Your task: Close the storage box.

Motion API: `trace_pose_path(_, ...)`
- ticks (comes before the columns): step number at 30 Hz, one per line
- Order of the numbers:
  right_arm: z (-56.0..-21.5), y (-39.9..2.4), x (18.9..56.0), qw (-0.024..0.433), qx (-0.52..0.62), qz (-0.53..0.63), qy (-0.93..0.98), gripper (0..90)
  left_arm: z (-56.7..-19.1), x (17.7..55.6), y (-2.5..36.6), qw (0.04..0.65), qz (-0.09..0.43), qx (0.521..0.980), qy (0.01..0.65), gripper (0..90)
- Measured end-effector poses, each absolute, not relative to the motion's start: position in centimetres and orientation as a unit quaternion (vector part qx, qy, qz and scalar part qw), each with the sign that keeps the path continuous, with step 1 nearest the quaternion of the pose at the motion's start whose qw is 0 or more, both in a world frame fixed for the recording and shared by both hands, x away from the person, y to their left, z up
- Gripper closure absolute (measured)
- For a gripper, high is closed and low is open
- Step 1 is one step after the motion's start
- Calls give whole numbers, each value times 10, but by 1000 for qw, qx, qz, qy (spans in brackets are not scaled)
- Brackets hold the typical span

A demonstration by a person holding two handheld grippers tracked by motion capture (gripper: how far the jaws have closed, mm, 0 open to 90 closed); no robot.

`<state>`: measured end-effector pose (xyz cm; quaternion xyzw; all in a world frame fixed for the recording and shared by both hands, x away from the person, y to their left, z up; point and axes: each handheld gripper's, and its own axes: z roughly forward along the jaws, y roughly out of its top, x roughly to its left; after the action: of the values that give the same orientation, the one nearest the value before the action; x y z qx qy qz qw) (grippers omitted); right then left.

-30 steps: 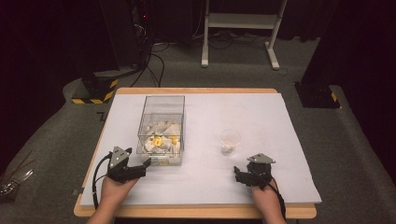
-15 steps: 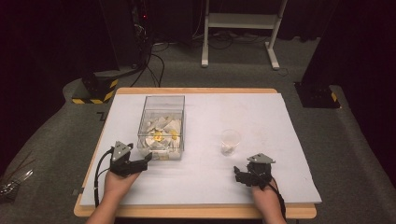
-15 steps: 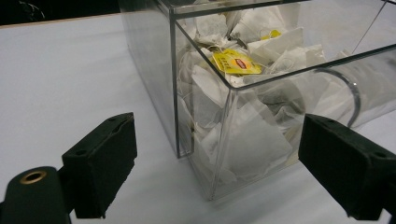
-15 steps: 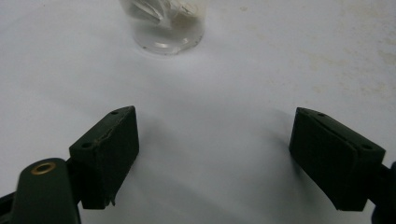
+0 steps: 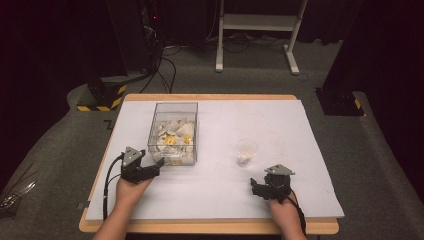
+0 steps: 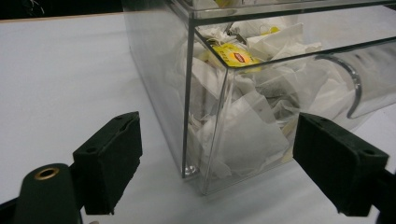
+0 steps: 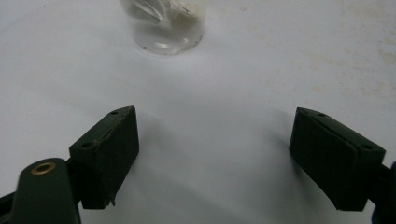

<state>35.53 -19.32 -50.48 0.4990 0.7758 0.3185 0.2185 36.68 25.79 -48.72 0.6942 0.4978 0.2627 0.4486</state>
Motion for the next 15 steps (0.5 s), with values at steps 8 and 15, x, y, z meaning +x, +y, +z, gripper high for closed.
trace_pose_path(8,-505,-193,355,218,499,318,776,159,-486,378,254,439,272,693,503,205)
trace_pose_path(15,-505,-193,355,218,499,318,776,159,-489,387,255,441,269,686,512,218)
